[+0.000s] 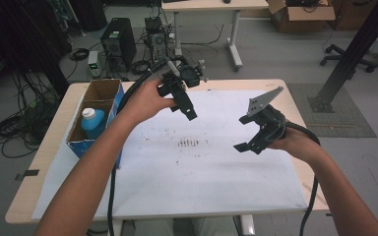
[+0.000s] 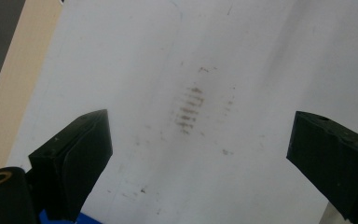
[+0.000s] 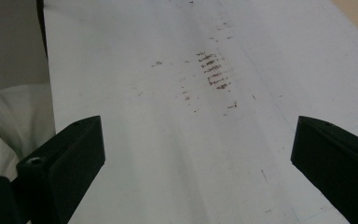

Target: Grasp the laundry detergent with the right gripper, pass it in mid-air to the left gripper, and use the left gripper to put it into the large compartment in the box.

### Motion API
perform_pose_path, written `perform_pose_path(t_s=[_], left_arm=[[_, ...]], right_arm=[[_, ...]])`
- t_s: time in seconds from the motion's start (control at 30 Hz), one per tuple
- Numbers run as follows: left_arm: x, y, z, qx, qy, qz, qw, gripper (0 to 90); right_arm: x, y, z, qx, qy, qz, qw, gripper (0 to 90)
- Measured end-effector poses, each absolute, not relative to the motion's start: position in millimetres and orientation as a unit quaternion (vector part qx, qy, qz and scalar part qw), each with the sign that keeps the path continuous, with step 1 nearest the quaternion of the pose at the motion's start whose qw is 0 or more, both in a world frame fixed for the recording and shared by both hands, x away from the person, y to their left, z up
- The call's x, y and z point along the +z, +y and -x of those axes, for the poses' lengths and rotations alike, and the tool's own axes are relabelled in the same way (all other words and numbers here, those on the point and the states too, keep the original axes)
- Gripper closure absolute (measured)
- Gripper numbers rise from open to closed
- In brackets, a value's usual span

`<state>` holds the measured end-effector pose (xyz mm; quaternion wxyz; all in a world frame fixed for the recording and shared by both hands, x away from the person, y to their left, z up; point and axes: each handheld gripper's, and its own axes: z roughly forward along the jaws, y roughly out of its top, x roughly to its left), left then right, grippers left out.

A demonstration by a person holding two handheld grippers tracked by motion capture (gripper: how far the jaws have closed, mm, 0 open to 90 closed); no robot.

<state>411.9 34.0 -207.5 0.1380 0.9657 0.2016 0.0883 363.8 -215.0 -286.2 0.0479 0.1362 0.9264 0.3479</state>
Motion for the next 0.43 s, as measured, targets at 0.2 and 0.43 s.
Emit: perform_pose_path(t_s=[0.2,0.43], left_arm=[[-208.0,33.0,-412.8,0.088,0.204,-0.965,0.137,6.9],[-207.8,34.6,-413.3,0.086,0.205,-0.965,0.138,6.4]], right_arm=[[-285.9,-217.2,-362.6,0.350,0.925,-0.137,0.048,2.5],[-286.3,-220.3,-362.7,0.352,0.924,-0.141,0.049,2.4]])
